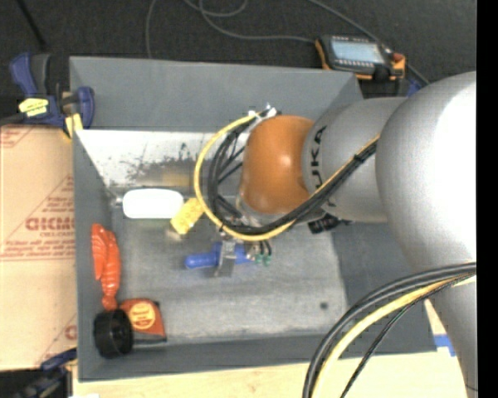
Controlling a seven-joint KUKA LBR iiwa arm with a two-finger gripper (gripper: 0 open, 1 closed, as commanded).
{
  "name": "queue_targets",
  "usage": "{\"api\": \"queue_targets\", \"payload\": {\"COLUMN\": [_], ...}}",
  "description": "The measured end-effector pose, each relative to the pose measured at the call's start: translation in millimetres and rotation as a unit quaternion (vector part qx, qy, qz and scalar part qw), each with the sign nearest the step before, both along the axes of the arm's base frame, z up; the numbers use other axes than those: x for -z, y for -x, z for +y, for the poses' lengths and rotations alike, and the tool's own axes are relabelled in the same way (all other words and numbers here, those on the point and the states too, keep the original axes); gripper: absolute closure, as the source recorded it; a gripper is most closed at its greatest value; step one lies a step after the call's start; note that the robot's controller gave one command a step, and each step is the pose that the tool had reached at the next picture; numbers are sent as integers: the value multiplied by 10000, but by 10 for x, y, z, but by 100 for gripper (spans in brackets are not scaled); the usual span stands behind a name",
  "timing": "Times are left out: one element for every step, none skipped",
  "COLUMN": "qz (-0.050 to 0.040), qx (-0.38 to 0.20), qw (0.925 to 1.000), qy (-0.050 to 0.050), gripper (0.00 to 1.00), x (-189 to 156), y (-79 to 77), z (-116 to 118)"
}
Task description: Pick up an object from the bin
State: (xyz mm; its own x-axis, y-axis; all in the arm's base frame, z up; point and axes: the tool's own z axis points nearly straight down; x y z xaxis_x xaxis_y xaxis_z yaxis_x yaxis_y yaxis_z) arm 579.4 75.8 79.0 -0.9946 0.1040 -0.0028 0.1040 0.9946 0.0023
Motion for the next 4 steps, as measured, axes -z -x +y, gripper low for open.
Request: {"api": "queue_targets", "payload": {"qz": [2,-15,8,14], "qx": [36,90,189,101], "qw": [10000,10000,9998,9999], "qy": [2,3,8,11], "gripper": [100,100,100,100], "x": [-88,10,-169,-370], "y": [-127,-354,94,289], "z": [62,-256,-74,-369]}}
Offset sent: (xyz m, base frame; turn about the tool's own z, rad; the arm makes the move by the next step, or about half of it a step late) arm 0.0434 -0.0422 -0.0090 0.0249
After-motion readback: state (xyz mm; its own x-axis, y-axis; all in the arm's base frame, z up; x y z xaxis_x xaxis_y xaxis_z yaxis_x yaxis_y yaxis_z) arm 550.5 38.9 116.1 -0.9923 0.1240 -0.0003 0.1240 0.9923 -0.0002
